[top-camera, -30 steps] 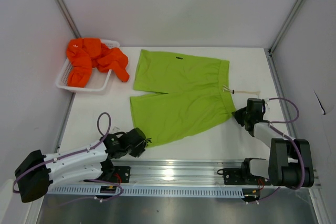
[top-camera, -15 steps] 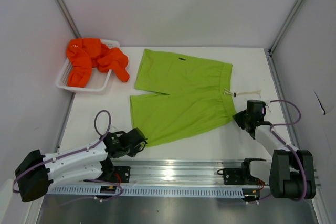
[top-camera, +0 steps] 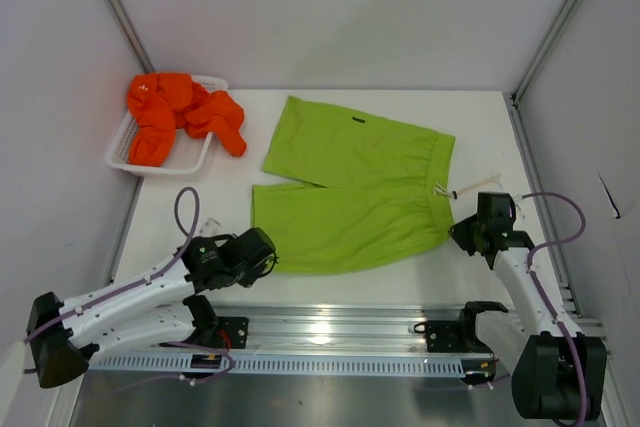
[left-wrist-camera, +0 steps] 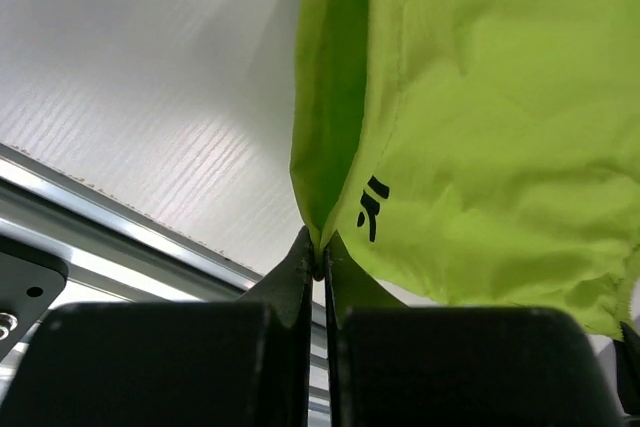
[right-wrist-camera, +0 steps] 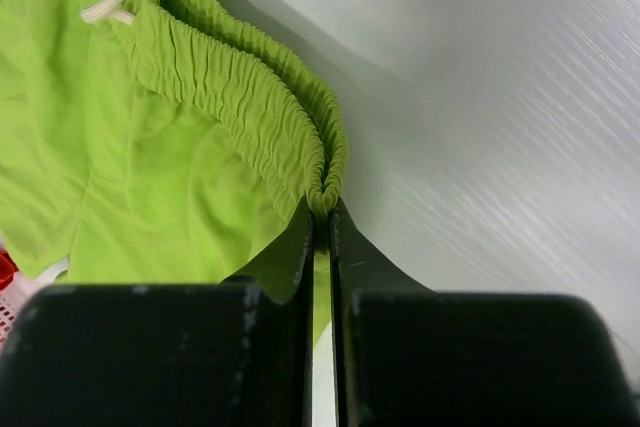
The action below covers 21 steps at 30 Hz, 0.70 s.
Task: Fold and stack the shorts
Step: Fold the shorts
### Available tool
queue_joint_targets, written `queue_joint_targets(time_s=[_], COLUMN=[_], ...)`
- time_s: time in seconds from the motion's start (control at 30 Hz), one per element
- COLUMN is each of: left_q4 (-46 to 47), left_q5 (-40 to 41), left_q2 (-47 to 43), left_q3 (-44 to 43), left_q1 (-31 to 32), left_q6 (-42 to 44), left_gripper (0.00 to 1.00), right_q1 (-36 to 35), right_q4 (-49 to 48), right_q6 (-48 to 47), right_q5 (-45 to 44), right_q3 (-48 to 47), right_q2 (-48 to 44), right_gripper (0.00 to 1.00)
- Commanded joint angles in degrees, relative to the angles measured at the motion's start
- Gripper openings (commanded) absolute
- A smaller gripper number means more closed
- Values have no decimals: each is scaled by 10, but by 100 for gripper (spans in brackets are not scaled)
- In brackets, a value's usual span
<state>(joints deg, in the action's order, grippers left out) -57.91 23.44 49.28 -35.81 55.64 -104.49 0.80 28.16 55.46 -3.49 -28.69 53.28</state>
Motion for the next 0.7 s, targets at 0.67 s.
queue_joint_targets(time_s=[0.67], left_q4=[157], left_q5=[33], left_q2=[109], left_q3=[-297], left_q1=[-232], left_q6=[370], left_gripper=[0], right_q1=[15], right_q4=[48], right_q6=[31], right_q5=[28], right_q3=[-207], right_q2=[49], right_gripper=[0])
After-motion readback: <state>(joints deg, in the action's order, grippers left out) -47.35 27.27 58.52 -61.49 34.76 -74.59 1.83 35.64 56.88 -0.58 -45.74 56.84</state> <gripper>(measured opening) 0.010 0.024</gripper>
